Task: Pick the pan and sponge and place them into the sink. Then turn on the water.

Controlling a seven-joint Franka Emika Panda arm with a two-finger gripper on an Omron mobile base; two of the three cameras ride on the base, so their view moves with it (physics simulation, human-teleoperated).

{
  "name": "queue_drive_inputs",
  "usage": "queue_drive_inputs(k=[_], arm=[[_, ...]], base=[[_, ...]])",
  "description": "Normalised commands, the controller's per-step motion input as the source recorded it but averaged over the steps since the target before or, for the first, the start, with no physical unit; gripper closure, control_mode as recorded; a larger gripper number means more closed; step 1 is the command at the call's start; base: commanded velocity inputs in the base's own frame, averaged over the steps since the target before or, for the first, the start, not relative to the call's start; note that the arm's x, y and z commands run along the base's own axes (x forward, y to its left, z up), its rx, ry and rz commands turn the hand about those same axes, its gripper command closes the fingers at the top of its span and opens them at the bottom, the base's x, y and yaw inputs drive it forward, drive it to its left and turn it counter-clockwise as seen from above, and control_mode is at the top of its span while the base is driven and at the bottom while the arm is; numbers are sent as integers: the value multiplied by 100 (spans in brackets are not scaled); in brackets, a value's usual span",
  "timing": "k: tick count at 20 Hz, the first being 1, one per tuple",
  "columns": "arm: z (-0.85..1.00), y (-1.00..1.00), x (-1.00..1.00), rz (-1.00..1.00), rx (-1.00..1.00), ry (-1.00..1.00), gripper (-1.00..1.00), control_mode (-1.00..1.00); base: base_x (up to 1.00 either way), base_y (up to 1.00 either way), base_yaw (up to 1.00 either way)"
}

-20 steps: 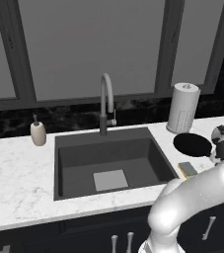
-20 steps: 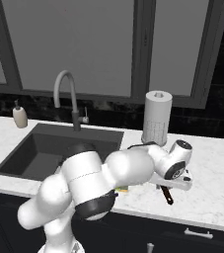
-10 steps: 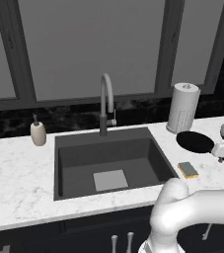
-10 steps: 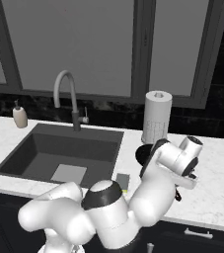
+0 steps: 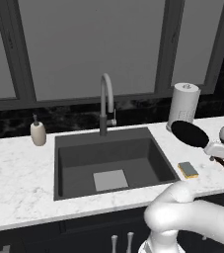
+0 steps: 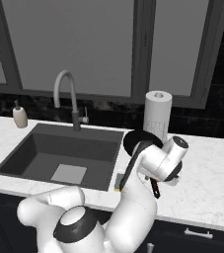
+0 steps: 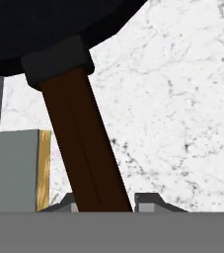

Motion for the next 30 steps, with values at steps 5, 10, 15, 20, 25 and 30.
queue_drive_inputs(k=[5, 10, 15, 20, 25, 30], arm=[[56, 78, -4, -2, -6, -11, 100, -100], [42, 26, 0, 9, -14, -1, 100, -100], [16, 8, 2, 31, -19, 0, 100, -100], [14, 5, 15, 34, -17, 0, 100, -100], [9, 31, 18, 20, -9, 11, 100, -100], [4, 48, 12, 16, -4, 14, 100, -100]], base=[[0, 0, 0], [0, 0, 0], [0, 0, 0], [0, 0, 0], [0, 0, 0], [0, 0, 0]])
